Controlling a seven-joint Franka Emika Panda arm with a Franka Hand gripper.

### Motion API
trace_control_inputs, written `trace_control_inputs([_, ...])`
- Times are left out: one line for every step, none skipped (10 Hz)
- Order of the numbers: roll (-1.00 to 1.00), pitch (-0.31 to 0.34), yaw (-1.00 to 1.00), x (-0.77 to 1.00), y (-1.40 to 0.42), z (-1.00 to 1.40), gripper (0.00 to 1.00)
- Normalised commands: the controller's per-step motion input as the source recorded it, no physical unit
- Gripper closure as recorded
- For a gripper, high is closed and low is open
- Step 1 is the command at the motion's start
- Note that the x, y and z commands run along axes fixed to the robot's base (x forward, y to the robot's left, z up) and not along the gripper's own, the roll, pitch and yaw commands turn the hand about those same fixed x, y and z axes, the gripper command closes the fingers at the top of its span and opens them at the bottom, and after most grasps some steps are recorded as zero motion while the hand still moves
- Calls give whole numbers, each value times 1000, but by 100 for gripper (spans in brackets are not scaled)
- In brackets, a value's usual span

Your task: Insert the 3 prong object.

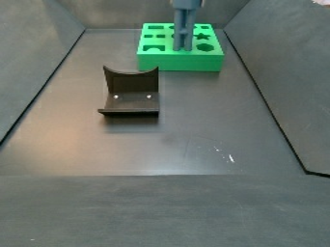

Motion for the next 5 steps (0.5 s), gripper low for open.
trace_control_inputs([-13,-83,106,-3,26,-577,100])
trace_control_inputs([-96,-110,0,-51,0,-614,100])
trace_control_inputs([-54,-86,0,0,0,-423,100])
trace_control_inputs([-111,-50,0,0,0,-249,100])
trace_control_inputs([0,0,0,0,0,0,100])
